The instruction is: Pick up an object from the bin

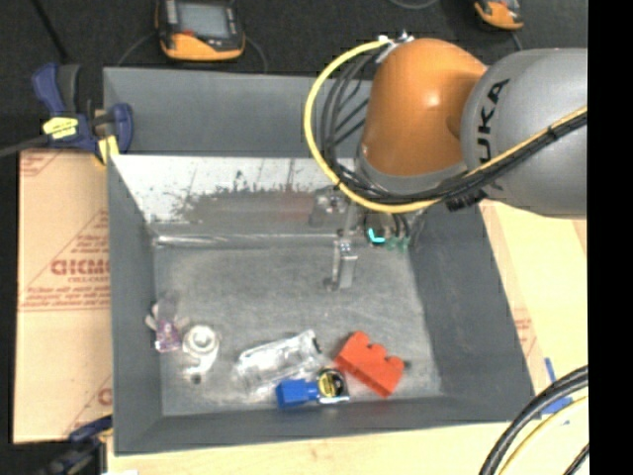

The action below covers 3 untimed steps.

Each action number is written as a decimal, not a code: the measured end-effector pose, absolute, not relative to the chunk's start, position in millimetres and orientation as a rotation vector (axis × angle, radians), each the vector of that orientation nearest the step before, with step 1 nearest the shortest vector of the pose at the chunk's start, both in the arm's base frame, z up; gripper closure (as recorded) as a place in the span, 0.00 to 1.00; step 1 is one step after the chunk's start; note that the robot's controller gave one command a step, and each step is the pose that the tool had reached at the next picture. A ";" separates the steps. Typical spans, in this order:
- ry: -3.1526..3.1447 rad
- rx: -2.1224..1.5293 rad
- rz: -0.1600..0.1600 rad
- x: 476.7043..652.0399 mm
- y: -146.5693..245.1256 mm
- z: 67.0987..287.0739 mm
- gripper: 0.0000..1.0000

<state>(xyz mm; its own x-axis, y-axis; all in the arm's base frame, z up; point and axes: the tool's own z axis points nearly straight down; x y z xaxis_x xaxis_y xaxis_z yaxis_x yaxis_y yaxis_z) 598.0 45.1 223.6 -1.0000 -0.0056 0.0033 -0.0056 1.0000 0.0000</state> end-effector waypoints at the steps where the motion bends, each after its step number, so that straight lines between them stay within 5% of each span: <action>1: -3.092 0.534 0.006 526.4 76.6 73.5 0.00; 2: -3.106 0.526 0.004 530.3 77.1 77.9 1.00; 3: -3.112 0.500 0.001 504.3 86.8 210.7 1.00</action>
Offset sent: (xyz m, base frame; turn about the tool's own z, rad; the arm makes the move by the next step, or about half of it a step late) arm -0.0717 0.0346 -0.1501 -0.3365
